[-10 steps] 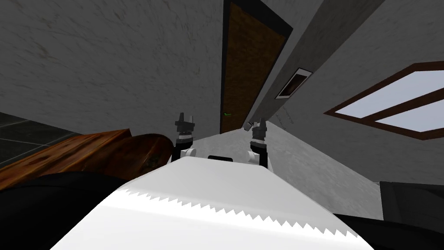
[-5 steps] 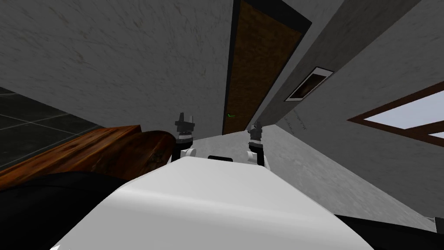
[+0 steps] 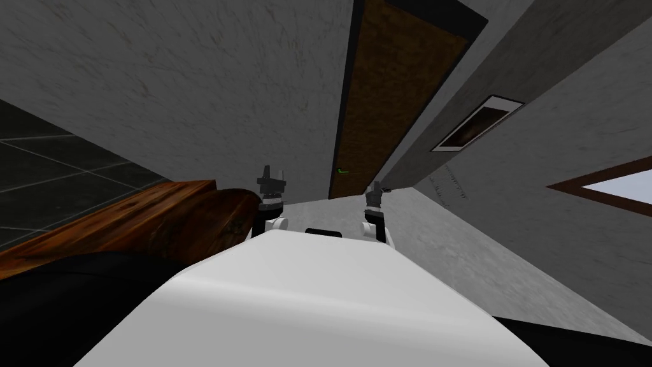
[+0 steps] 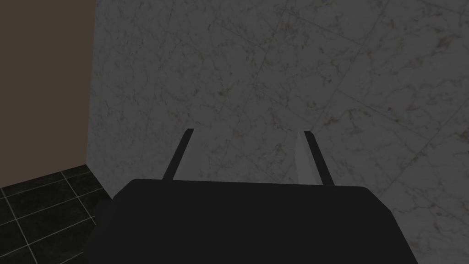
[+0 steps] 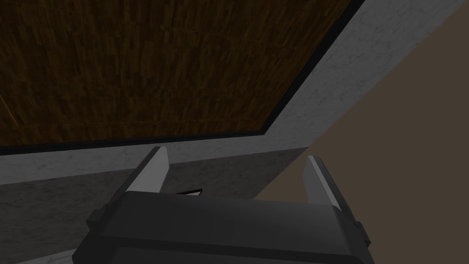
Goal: Pull the door open
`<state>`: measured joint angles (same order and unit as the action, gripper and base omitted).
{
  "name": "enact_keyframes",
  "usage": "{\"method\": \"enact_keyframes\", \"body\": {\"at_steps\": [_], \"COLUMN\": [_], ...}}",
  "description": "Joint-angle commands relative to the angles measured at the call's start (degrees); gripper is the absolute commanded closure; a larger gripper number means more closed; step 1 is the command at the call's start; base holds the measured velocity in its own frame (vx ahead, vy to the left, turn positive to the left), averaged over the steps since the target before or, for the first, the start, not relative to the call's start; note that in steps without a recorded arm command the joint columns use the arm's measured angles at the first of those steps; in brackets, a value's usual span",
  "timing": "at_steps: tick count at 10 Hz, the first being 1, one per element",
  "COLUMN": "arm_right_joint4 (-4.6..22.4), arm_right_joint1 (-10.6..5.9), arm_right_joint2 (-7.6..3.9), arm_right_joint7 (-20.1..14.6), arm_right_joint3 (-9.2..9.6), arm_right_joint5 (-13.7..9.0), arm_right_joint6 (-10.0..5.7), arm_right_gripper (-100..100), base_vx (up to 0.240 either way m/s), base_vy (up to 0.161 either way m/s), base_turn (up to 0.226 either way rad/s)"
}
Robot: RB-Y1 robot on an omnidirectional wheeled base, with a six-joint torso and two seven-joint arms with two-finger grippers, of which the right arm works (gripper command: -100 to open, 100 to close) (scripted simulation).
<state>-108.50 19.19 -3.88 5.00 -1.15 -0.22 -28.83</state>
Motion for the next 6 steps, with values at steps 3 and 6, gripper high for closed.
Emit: {"method": "enact_keyframes", "body": {"at_steps": [3,6], "arm_right_joint4": [6.43,11.34], "arm_right_joint1": [-2.01,-3.34], "arm_right_joint2": [-1.25,-2.06], "arm_right_joint7": [-1.11,-1.87], "arm_right_joint3": [-1.1,-1.84], "arm_right_joint5": [-1.11,-1.85], "arm_right_joint6": [-1.8,-3.05], "arm_right_gripper": [-100,-100], "base_vx": [0.067,0.063], "base_vy": [-0.029,-0.042], "base_turn": [0.189,0.123]}}
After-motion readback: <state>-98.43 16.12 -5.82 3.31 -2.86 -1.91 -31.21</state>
